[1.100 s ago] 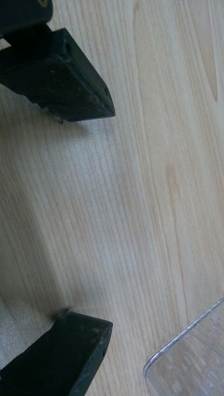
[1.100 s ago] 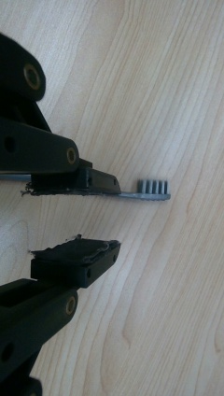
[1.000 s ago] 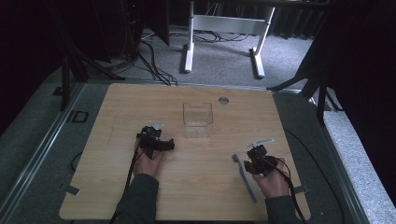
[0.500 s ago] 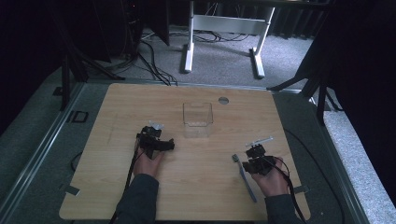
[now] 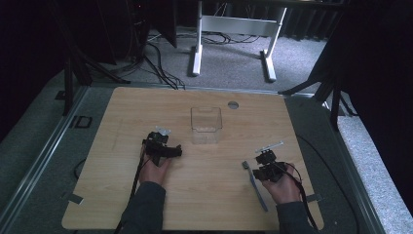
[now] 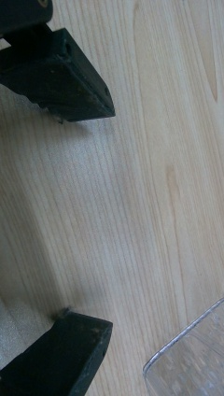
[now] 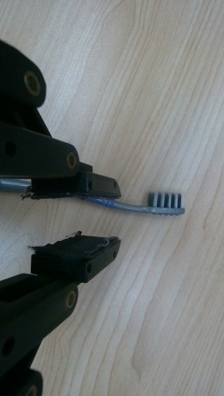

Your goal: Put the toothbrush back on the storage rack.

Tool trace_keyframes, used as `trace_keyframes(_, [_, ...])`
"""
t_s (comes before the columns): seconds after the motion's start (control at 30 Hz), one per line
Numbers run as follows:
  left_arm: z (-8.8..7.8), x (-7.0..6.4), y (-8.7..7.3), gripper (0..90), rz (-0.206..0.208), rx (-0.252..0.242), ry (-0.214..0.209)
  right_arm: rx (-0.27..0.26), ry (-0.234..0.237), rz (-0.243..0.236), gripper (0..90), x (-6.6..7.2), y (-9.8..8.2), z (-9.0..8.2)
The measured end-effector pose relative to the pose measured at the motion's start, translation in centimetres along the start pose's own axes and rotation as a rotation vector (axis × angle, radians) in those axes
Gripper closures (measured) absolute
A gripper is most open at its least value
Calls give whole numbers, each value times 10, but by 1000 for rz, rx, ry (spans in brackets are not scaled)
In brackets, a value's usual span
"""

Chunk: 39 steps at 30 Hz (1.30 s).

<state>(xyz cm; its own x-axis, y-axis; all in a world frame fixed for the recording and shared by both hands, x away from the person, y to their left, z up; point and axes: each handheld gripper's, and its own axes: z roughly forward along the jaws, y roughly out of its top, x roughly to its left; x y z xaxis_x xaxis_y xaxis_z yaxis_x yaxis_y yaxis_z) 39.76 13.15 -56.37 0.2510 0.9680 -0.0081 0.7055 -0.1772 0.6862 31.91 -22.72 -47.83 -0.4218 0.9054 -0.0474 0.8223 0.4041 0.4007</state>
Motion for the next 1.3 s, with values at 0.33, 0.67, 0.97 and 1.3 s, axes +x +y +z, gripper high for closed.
trace_keyframes(0.33, [0,0,0,15,0,0,0,16,1,-6,693,0,1,3])
trace_keyframes(0.67, [0,0,0,15,0,-1,0,34,0,-11,693,1,2,5])
trace_keyframes(0.97, [0,0,0,15,0,0,0,57,1,-17,701,2,3,7])
trace_keyframes(1.3, [0,0,0,15,1,1,1,70,1,-24,706,3,2,10])
